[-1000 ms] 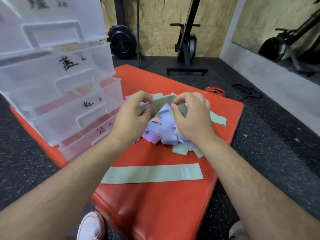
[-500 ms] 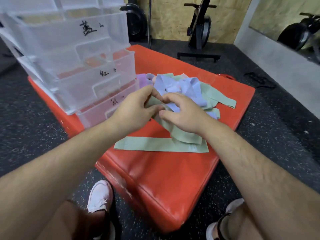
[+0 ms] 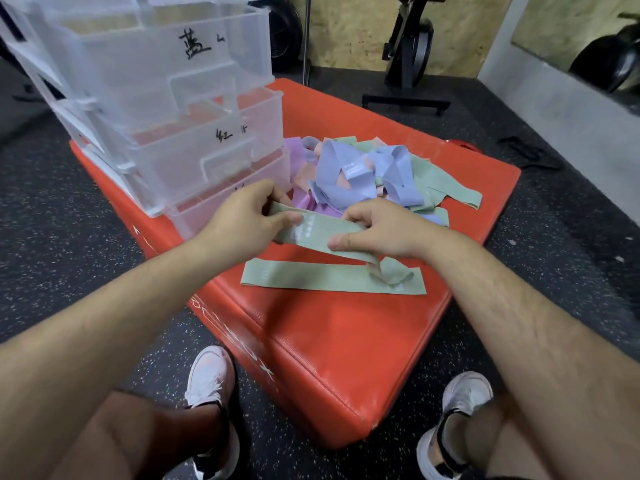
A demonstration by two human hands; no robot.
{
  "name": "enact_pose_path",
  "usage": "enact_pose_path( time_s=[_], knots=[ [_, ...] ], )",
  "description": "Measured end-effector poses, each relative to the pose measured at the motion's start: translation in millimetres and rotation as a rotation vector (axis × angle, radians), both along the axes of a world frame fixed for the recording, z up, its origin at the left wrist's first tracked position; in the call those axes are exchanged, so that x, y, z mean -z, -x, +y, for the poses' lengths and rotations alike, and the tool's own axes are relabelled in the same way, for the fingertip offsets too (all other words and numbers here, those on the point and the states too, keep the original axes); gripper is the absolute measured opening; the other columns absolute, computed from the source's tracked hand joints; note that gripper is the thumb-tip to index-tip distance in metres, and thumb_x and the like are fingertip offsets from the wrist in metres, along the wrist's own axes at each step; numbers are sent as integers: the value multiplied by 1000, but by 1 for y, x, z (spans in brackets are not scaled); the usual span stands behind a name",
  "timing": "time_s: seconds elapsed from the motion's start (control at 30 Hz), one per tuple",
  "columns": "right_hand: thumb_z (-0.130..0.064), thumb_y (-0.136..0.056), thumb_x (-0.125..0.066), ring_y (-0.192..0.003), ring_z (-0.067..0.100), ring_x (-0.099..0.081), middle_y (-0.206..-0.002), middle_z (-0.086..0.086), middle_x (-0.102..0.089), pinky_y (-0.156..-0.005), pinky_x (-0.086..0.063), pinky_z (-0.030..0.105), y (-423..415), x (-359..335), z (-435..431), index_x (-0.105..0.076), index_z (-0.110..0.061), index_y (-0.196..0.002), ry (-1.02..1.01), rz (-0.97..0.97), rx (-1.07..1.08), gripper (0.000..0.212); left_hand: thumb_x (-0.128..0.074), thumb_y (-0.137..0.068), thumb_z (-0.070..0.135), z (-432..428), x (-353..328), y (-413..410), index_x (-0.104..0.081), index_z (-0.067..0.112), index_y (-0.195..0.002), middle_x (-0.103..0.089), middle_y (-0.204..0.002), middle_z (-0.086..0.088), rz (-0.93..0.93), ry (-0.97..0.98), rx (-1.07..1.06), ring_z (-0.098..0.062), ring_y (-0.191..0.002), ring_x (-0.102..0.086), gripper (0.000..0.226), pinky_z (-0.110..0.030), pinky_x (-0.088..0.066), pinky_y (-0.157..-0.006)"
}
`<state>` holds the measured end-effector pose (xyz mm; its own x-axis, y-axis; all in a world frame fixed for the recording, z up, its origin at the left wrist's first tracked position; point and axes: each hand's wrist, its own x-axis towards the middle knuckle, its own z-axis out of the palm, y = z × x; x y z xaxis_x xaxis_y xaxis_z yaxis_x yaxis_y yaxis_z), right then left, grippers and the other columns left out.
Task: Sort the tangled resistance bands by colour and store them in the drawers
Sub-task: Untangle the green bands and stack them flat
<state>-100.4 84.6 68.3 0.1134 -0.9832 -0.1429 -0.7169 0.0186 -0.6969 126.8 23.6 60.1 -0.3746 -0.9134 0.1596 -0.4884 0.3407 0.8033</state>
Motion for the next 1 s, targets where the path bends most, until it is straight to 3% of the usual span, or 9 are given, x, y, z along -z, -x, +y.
enact_pose_path(
  time_s=[0.1,0.17,0.3,0.5,0.57,0.67,0.83,1.0],
  knots=[
    [-51,-75,-82,-54,7,-41,-58,-11,-43,-56,-34,27,20,-1,5,-60,-13,-74,-33,170,0,44,-79,-83,20,-7,6,-15,-59,16,-82,-67,-75,-3,36,-66,-49,-9,-55,-63,20,-24,-50,-56],
    [-53,-73,-83,-58,12,-44,-64,-5,-47,-57,-35,28,35,-3,10,-63,-10,-82,-83,185,6,48,-79,-83,21,-11,8,-26,-61,10,-87,-68,-76,-5,34,-87,-89,-14,-58,-65,22,-27,-51,-59],
    [-50,-75,-83,-57,4,-48,-63,-12,-54,-55,-37,23,62,-13,24,-69,-21,-84,-103,228,31,33,-79,-82,16,-14,13,-38,-61,15,-80,-68,-72,-5,75,-178,-103,-13,-59,-64,19,-22,-51,-58],
    [-8,-88,-75,-58,7,-65,-68,2,-69,-58,-51,21,90,-6,44,-67,-8,-100,-237,-7,116,15,-79,-82,15,-18,29,-51,-70,9,-89,-73,-84,-12,1,-302,-69,-11,-66,-65,13,-12,-51,-57],
    [-5,-88,-74,-59,9,-67,-75,10,-71,-56,-53,20,95,1,46,-64,-4,-105,-238,-24,172,19,-79,-82,15,-18,35,-54,-71,10,-92,-74,-89,-17,-31,-334,-49,-16,-73,-64,14,-19,-53,-64],
    [-7,-89,-74,-61,8,-68,-81,13,-71,-57,-54,20,97,14,44,-66,-3,-110,-238,-14,212,22,-80,-81,21,-20,43,-54,-72,15,-88,-73,-90,-18,-109,-308,-48,-19,-73,-62,11,-32,-51,-73],
    [-9,-90,-73,-58,2,-66,-65,-7,-67,-62,-53,24,91,32,43,-68,-11,-101,-279,78,211,12,-76,-86,25,-18,52,-47,-72,26,-85,-70,-91,5,-333,-164,-50,-9,-79,-60,4,-24,-45,-71],
    [-7,-87,-72,-73,16,-70,-76,2,-70,-70,-58,32,83,40,41,-68,-11,-98,-279,133,242,13,-76,-85,22,-17,57,-45,-73,27,-84,-69,-87,8,-389,-121,-24,-4,-71,-58,6,-24,-43,-68]
  ],
)
